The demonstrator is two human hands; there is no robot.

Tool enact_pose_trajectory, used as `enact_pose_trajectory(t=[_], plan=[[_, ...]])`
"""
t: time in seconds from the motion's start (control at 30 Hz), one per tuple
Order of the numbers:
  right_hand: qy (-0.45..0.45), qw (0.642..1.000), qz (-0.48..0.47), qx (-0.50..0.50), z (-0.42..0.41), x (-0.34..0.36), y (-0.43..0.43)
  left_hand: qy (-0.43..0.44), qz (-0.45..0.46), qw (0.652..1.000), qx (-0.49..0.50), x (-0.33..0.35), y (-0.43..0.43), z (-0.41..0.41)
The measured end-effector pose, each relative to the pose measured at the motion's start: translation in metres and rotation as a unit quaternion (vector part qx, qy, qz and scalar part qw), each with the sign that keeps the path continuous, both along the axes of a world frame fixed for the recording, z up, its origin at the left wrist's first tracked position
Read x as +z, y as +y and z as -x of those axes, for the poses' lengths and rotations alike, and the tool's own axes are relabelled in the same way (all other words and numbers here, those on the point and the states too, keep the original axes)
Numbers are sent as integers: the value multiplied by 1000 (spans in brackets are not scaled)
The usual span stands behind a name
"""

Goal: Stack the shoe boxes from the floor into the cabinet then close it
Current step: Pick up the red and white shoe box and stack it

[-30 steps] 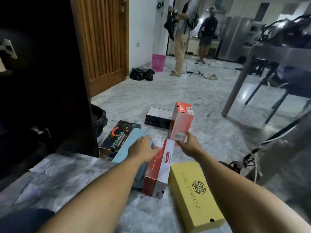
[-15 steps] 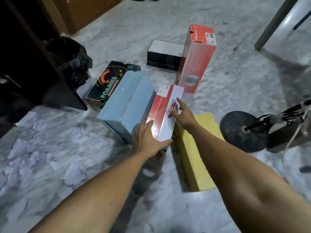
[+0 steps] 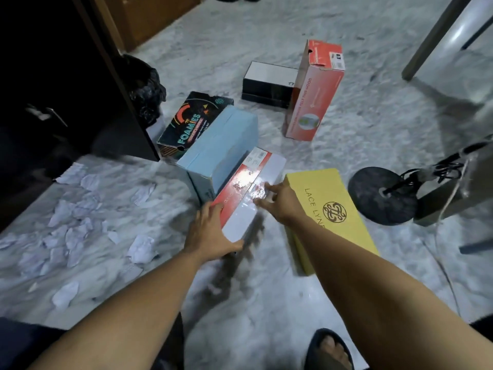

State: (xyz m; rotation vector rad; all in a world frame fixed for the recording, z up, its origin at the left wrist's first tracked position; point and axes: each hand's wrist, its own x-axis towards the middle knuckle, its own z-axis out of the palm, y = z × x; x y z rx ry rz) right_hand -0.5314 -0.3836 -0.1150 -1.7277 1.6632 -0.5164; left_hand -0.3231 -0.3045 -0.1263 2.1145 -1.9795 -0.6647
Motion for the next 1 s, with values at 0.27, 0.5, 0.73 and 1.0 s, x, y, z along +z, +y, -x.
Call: enact_pose_trajectory(t=[0.27,0.5,0.73,1.0], plan=[[135,986,19,100,-23,-10,93,-43,-78,993,-83,5,49,-87],[283,951,74,96,-9,-9,103,-46,-82,996,1,5,58,-113],[21,999,3,33,8,-32,101,165,4,976,143,-20,76,-102],[-77,997,-12,-11,-2,-39,90,193,-37,939,281,-40,66,-103]])
